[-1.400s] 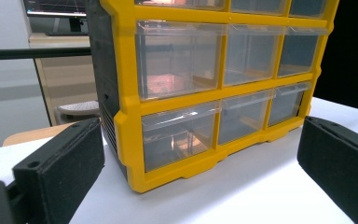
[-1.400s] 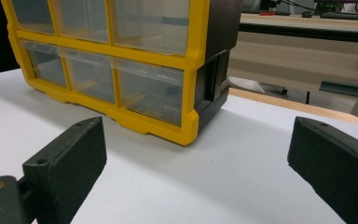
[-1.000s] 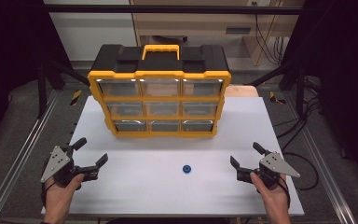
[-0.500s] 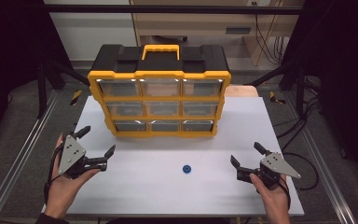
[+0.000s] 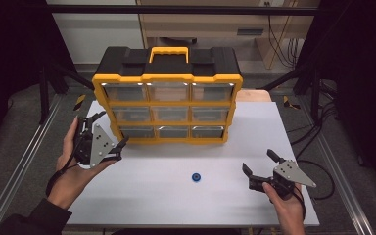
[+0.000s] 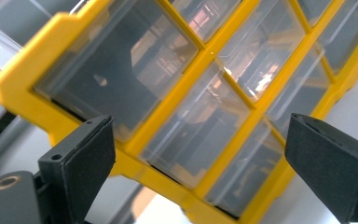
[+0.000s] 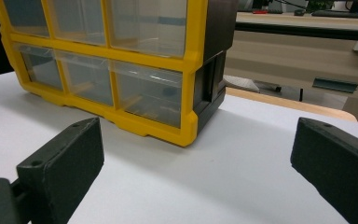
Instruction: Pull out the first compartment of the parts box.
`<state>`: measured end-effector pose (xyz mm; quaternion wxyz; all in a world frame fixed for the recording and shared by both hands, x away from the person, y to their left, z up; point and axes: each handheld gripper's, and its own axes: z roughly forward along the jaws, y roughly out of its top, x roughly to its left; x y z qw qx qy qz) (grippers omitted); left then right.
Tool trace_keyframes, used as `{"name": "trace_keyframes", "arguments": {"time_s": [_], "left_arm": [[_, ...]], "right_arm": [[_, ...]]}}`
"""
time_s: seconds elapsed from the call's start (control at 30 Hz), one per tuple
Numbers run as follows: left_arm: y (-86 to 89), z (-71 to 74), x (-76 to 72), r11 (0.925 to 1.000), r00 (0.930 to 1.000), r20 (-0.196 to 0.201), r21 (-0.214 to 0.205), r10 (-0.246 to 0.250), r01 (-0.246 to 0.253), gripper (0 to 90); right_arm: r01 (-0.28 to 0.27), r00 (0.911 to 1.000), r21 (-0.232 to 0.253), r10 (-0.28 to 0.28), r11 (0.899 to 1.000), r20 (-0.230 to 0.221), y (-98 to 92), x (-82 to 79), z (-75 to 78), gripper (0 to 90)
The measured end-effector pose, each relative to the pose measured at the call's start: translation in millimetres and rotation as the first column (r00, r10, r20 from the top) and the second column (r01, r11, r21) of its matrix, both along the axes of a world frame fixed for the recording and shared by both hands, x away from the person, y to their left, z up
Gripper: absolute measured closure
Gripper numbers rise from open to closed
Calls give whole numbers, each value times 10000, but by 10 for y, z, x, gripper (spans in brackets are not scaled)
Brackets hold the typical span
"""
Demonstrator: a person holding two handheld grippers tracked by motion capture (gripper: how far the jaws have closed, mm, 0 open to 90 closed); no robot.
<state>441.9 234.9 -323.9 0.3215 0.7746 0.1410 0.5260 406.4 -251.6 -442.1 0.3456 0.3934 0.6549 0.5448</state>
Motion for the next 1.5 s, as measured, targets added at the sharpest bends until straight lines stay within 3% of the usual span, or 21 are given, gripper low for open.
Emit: {"name": "trace_keyframes", "arguments": {"time_s": [0.07,0.2,0.27,0.3,0.33,0.43,0.47,0.63,0.7,0.73,0.77,0.83,1.03,1.17,1.23,1.43,1.5], "left_arm": [[-21,22,16,9993,9999,146,367,48,-53,93],[-44,57,44,9976,9993,345,671,147,-170,106],[-62,87,53,9952,9967,779,935,232,-305,118],[-62,87,53,9952,9967,779,935,232,-305,141],[-71,107,45,9933,9928,1161,1081,278,-405,148],[-90,130,56,9913,9905,1350,1243,272,-441,143],[-99,162,65,9867,9872,1573,1552,246,-493,145],[-125,220,104,9824,9856,1678,1793,214,-518,145],[-138,205,118,9853,9851,1707,1633,227,-510,149],[-144,210,130,9807,9838,1772,1861,273,-607,151],[-144,210,130,9807,9838,1772,1861,273,-607,153],[-150,198,158,9798,9789,2022,1873,311,-698,167],[-165,220,200,9726,9707,2381,2161,322,-853,208],[-182,248,211,9703,9688,2462,2260,290,-865,262],[-188,263,217,9688,9629,2685,2304,264,-909,286],[-197,272,235,9632,9570,2881,2458,341,-1084,326],[-208,275,231,9595,9514,3065,2578,300,-1133,349]], "right_arm": [[-21,10000,0,21,10000,3,4,0,0,28],[-9,10000,-15,9,10000,30,5,1,0,28],[-3,10000,-4,3,10000,22,5,-2,1,28],[-4,10000,-4,4,10000,24,5,-1,1,28],[-12,10000,-26,12,10000,39,4,0,1,28],[-7,10000,-56,7,10000,43,5,2,0,28],[-27,10000,-19,27,10000,16,9,2,-3,28],[50,10000,-141,-50,9999,29,5,2,-4,28],[22,10000,-126,-21,9999,90,3,7,-7,29],[-9,9999,-222,11,9998,101,-2,8,-8,29],[-9,9999,-222,11,9998,101,-2,8,-8,29],[-11,10000,-33,11,10000,-77,12,-6,1,29],[61,10000,-95,-61,9999,-8,6,-2,0,29],[61,10000,-110,-61,9999,0,5,-2,0,31],[59,10000,-58,-59,10000,39,3,-1,0,30],[88,10000,-56,-88,9999,23,-9,-1,1,31],[74,10000,-47,-74,10000,-6,-4,-3,1,31]]}}
